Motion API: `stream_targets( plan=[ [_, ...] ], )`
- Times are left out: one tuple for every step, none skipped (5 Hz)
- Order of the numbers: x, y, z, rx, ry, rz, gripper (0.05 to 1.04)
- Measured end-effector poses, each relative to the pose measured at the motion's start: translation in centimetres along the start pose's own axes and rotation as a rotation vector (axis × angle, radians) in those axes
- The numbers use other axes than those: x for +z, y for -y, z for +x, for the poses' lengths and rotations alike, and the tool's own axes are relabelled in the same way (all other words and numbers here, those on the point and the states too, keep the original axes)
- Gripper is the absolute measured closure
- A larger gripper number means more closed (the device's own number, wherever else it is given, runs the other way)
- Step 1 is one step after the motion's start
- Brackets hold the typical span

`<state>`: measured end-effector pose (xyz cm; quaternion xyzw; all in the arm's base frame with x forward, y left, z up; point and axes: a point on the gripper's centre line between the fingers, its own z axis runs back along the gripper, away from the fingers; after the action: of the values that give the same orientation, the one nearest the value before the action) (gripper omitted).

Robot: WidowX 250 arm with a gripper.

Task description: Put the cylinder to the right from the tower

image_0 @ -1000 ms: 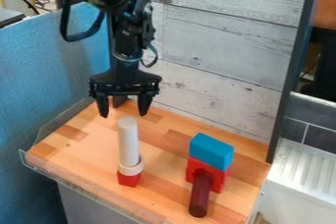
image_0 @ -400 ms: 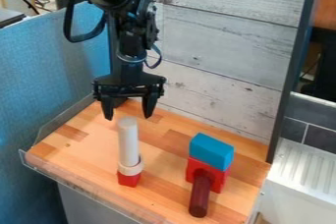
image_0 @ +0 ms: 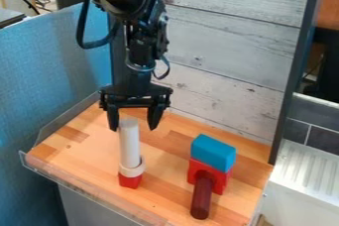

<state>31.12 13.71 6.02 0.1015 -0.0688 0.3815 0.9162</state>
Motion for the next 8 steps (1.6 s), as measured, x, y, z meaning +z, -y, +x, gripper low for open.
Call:
stream_targets(
  plan=[
    [-0.6,0.3,-0.2,-0.032,-0.017,0.080,0.133],
    [-1.2,0.4,-0.2,-0.039,-0.053,0.142,0.373],
    [-1.2,0.6,-0.3,-0.035,-0.070,0.126,0.503],
    [-0.2,0.0,1.0,0.001,-0.118,0.062,0.503],
    [2.0,-0.7,3.2,0.043,-0.144,-0.006,0.503],
    [4.3,0.0,5.5,0.075,-0.127,-0.048,0.503],
    [3.5,2.0,6.1,0.055,-0.133,-0.031,0.503],
    [2.8,4.8,5.6,0.010,-0.104,-0.043,0.503]
  ],
)
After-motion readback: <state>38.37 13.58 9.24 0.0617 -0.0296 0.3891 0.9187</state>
